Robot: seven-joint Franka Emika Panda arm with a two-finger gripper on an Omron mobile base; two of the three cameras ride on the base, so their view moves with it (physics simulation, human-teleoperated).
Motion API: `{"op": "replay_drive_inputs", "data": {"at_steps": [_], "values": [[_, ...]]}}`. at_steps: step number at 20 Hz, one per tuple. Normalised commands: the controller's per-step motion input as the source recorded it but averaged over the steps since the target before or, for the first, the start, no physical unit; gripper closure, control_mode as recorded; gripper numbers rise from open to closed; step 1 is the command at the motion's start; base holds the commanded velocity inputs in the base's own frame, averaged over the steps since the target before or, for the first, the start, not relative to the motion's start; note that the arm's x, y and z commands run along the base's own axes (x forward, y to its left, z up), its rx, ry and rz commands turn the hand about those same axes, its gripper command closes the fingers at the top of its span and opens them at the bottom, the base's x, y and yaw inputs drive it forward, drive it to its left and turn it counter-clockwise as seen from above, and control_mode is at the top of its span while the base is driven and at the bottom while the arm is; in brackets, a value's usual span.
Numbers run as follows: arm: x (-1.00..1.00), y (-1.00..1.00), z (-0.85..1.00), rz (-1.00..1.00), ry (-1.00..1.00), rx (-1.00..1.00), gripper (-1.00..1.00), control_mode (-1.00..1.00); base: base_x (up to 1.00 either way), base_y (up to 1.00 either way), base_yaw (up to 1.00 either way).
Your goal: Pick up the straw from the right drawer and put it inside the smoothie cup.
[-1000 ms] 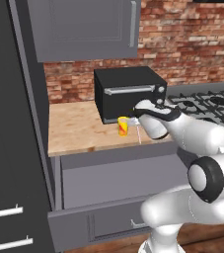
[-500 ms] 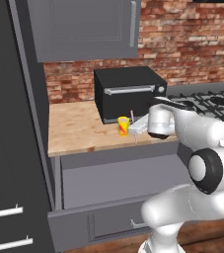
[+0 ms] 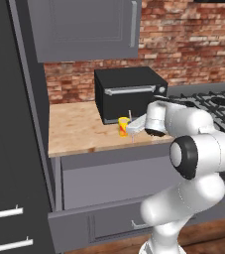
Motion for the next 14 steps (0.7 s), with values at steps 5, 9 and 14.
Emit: {"op": "replay_drive_inputs", "data": {"at_steps": [5,9,14], "values": [[0.14,0.0,0.55,0.0,0.0,0.0,1.0,-1.0,0.0,0.0,0.0],[0.22,-0.04,0.38,0.0,0.02,0.0,1.0,-1.0,0.0,0.0,0.0],[0.35,-0.04,0.04,0.0,0.03,0.0,1.0,-1.0,0.0,0.0,0.0]]}}
